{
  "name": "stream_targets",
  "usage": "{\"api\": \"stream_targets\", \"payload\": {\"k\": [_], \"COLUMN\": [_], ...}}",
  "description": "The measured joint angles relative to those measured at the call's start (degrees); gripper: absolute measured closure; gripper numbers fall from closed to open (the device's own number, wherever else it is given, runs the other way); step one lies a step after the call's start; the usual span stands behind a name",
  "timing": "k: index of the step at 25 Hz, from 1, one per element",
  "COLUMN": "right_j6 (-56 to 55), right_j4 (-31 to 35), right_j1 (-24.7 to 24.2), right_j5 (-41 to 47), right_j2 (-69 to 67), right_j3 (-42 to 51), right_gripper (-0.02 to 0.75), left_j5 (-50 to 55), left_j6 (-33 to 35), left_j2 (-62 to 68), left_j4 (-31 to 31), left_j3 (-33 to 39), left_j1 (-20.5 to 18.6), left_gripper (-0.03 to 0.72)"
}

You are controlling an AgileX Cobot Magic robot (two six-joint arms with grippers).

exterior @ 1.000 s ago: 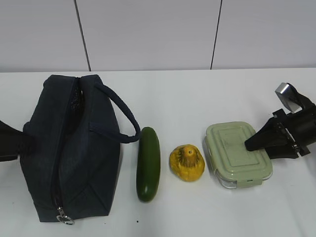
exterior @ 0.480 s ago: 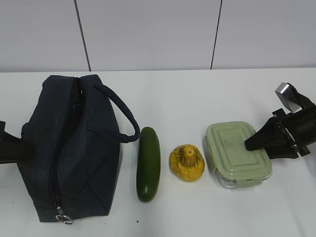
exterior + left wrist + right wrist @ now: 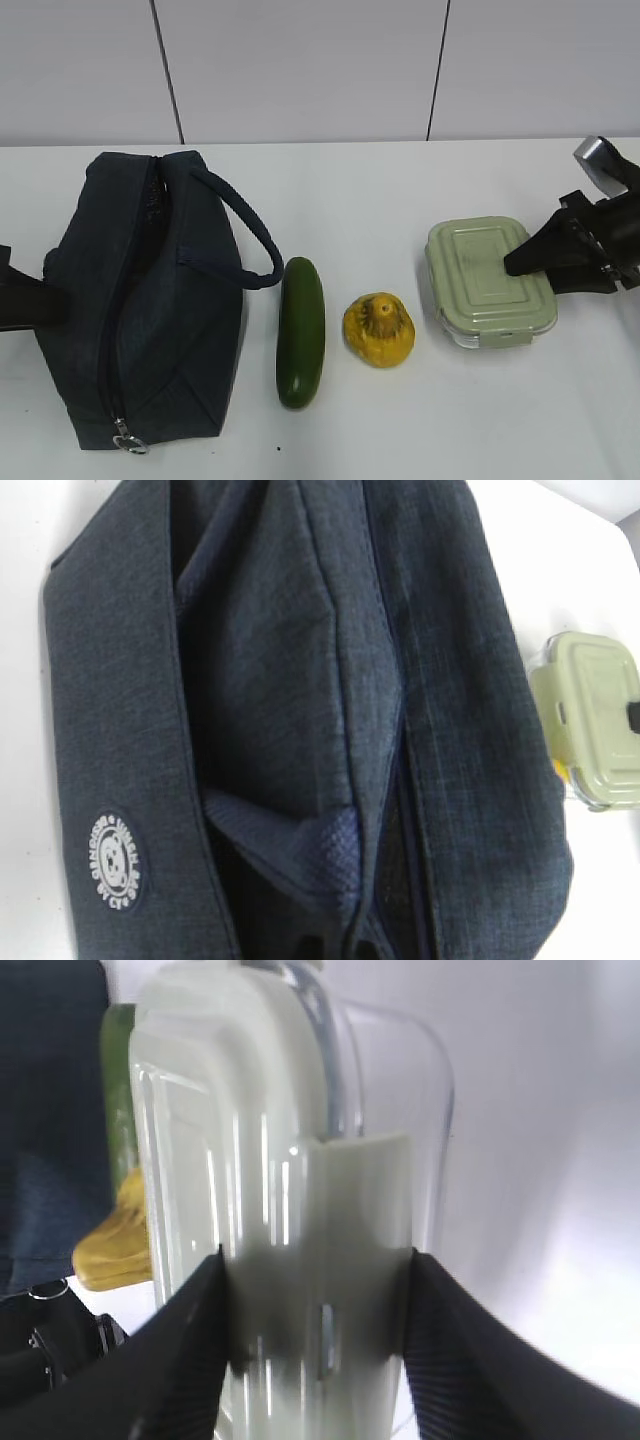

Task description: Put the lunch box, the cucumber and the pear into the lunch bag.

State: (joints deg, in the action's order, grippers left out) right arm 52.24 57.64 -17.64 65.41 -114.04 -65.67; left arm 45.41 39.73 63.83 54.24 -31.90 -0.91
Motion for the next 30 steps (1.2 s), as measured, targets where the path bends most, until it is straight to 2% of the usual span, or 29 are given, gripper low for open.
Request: {"api": "stream_targets", "payload": {"k": [7, 18, 21, 30], "right_j6": [-1.63, -2.79, -3.43, -4.42], "right_j4": [1.62, 8.57, 9.15, 16.62], "right_j1": [0.0, 1.64, 4.35, 18.26], "right_j5": [0.0, 0.11, 0.2, 1.36], "right_j2": [2.55, 11.8, 14.01, 14.79], "right_j3": [0.12, 0.24, -0.14, -7.01], "right_gripper": [0.353, 0.353, 0.353, 0.353], "left_j5": [0.0, 0.0, 0.0, 0.0], "left_j6": [0.05, 0.21, 0.18, 0.18], "left_j2": [0.0, 0.0, 0.0, 0.0], "left_j4": [0.0, 0.0, 0.0, 0.0], "left_j3": [0.0, 0.0, 0.0, 0.0], "left_j1": [0.0, 0.0, 0.0, 0.0], "left_gripper": [0.7, 0.701, 0.701, 0.701]}}
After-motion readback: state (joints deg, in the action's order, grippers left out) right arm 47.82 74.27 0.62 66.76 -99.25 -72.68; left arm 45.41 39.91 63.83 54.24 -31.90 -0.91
